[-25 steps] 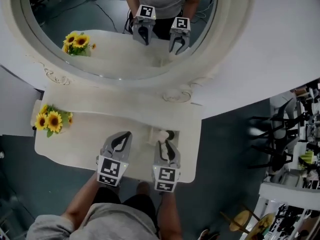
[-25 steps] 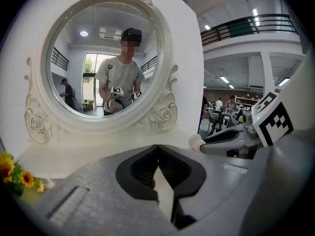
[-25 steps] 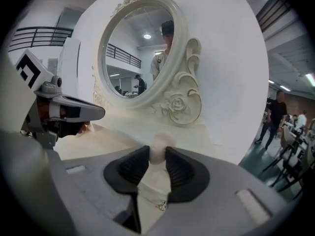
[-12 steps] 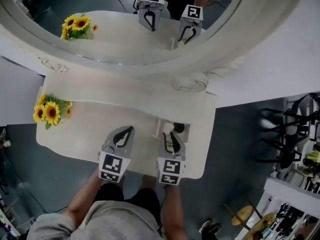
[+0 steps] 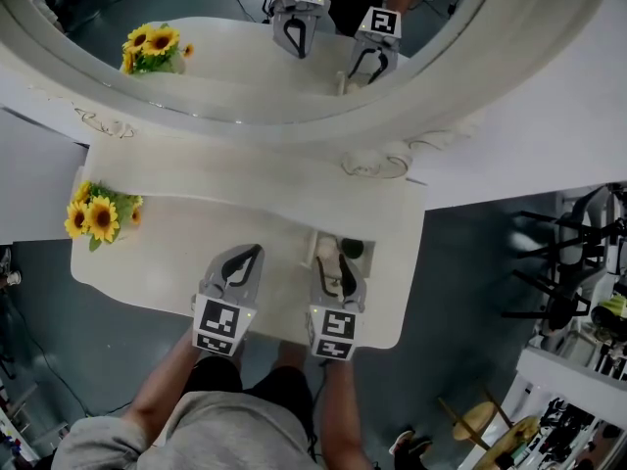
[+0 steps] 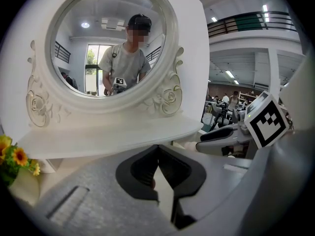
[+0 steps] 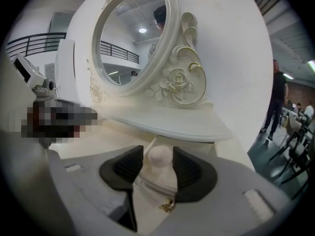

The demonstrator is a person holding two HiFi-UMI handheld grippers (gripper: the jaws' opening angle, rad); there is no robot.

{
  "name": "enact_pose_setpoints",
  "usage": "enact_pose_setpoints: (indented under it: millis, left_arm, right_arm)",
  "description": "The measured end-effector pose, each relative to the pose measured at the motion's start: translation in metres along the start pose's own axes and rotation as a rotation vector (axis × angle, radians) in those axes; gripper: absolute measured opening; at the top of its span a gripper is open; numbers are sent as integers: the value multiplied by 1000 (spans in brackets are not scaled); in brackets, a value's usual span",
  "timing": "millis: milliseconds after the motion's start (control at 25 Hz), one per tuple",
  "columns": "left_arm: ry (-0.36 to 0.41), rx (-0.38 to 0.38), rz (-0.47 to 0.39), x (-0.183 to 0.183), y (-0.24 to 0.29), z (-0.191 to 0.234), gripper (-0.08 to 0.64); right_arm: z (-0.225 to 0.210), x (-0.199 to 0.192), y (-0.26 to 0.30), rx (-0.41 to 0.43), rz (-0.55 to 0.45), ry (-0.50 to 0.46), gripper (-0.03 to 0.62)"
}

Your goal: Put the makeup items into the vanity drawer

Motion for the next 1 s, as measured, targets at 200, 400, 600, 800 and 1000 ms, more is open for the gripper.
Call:
enact_pose_setpoints:
  millis: [200, 400, 600, 800, 1000]
  left_arm:
    - [0, 3, -8, 1, -3, 0, 11]
    - [7, 14, -33, 10, -10, 1, 11]
    - [18, 31, -89, 30, -26, 3, 11]
    - [38, 55, -160, 52, -48, 6, 11]
    - [56, 92, -234, 75, -76, 12, 11]
  right_arm:
    - [2, 3, -2, 7, -5, -10, 190]
    - [3, 11, -11, 1, -26, -21, 190]
    - [7, 32, -29, -8, -87, -44, 190]
    - [14, 55, -50, -15, -148, -75, 190]
    - [25, 83, -77, -12, -236, -105, 190]
Point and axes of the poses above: the fingertips, and each gripper's own axes: y forward along the fingers, z to its left, x out of its top, the point moved 8 cm from there along -y, backward along the fingers, and after that the axes turned 5 degrees about z, right-handed, at the moved point
